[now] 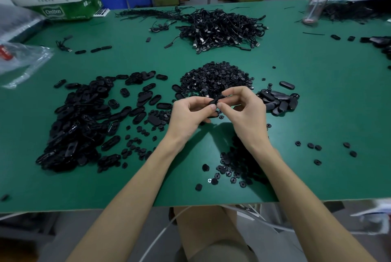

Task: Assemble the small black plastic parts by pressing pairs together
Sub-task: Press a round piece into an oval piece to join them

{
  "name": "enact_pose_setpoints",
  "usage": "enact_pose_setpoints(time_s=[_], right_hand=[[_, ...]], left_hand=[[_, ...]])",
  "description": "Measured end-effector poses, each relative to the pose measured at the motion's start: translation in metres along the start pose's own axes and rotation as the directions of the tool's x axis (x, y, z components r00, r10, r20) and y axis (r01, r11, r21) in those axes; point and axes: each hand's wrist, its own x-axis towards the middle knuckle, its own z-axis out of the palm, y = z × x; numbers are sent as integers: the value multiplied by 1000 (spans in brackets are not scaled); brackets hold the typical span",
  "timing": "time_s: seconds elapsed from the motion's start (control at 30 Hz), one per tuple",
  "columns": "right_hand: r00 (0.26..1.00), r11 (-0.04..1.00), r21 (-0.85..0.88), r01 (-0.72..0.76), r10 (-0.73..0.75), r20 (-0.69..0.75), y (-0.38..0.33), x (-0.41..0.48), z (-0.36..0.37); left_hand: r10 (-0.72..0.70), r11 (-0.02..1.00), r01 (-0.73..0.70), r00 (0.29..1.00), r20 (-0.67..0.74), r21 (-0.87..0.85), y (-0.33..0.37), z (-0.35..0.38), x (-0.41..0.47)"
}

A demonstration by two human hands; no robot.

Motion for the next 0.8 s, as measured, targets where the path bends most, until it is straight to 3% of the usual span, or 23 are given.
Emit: enact_pose_setpoints(time_s=[0.37,0.5,0.6,0.8], right_hand=[[959,915,-303,265,-283,-17,3,-4,7],[942,871,-360,333,-295,158,4,-4,11],[929,879,-350,324,-226,293,5,-5,13],[921,896,-325,301,-186,343,8,-5,12]], left_hand=[[-7,1000,7,1000,8,14,-2,-1,1],[-55,996,47,993,-108,-80,-4,-3,5],[-92,988,71,984,-154,-135,-7,-4,7],[-89,993,73,982,-168,-96,-12,-6,9]])
